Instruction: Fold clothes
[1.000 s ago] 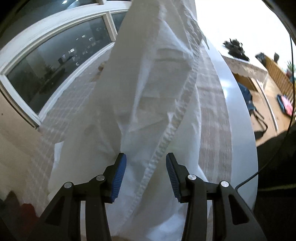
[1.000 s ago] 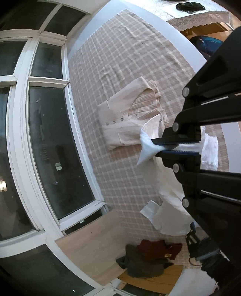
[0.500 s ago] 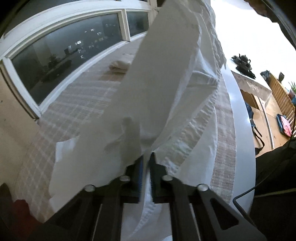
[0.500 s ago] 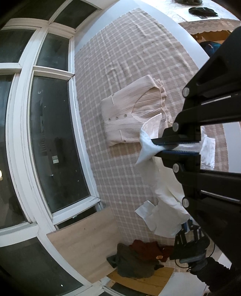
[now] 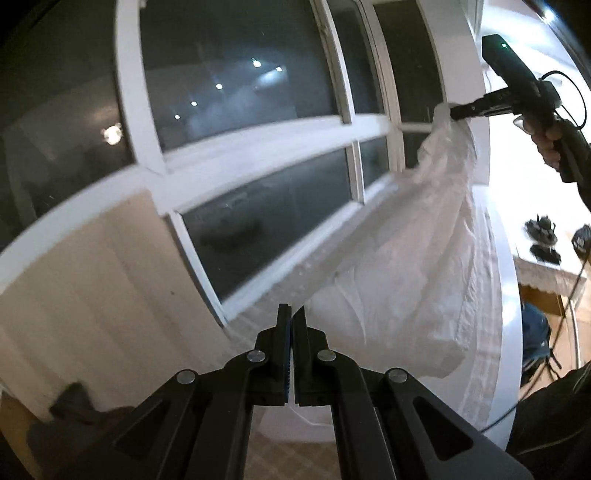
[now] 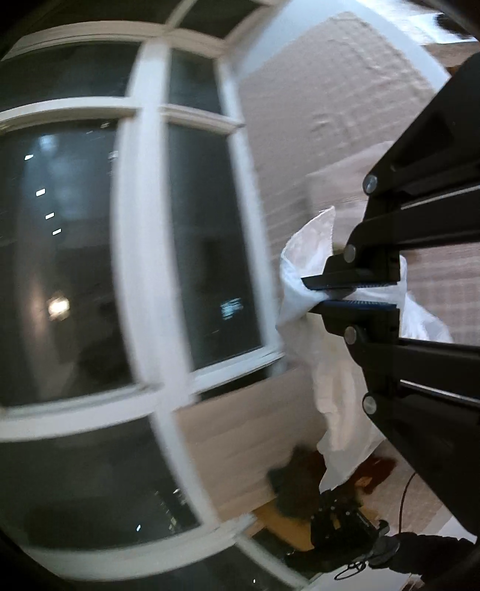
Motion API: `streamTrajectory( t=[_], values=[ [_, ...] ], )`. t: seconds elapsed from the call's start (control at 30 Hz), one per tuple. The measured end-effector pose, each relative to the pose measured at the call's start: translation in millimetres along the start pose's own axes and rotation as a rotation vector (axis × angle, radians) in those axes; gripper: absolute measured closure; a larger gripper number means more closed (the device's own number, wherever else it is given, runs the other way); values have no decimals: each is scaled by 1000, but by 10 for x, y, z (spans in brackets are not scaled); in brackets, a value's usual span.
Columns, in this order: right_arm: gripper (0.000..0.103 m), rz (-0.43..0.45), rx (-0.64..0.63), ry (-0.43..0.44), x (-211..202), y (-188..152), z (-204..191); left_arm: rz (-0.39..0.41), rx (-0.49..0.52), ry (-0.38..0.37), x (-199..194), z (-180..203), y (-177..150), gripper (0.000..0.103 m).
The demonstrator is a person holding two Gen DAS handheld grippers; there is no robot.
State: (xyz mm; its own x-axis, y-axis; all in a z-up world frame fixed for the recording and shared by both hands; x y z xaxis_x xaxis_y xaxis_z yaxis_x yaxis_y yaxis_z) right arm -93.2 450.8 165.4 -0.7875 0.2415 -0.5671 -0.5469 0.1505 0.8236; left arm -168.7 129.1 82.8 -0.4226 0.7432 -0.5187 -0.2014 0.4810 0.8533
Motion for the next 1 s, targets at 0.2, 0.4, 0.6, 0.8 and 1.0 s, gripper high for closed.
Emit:
streamTrajectory(
  t=[0.2, 0.4, 0.6, 0.8, 1.0],
  values=[
    [98, 160, -41, 1, -620, 645, -194, 43, 97, 70, -397, 135, 319, 103],
    [98, 307, -84, 4, -1344, 1251, -416, 131, 189, 161, -1015, 175, 910, 103],
    [98, 381, -110, 14, -1780, 1232, -525, 173, 191, 96, -1261, 393, 813, 103],
    [98, 126, -47, 21, -1119, -353, -217, -51, 43, -159, -352, 877, -596, 103],
    [98, -335, 203, -37, -44, -2303, 385, -353, -169, -414, 680, 1437, -2044, 103]
  ],
)
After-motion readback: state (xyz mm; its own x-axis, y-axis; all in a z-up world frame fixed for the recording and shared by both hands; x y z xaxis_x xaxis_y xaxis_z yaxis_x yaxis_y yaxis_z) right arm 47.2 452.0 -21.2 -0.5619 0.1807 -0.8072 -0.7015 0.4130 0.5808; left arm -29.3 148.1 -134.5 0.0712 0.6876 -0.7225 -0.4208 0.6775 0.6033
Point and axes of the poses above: each gripper's, at about its wrist camera, not at the fingertips, and x roughly the way its jaws point, z to its right, y to its top, the point moved 7 cm from there along x, roughly the way its jaws point, and after that the axes turned 14 degrees about -y, right-handed, at the moved point
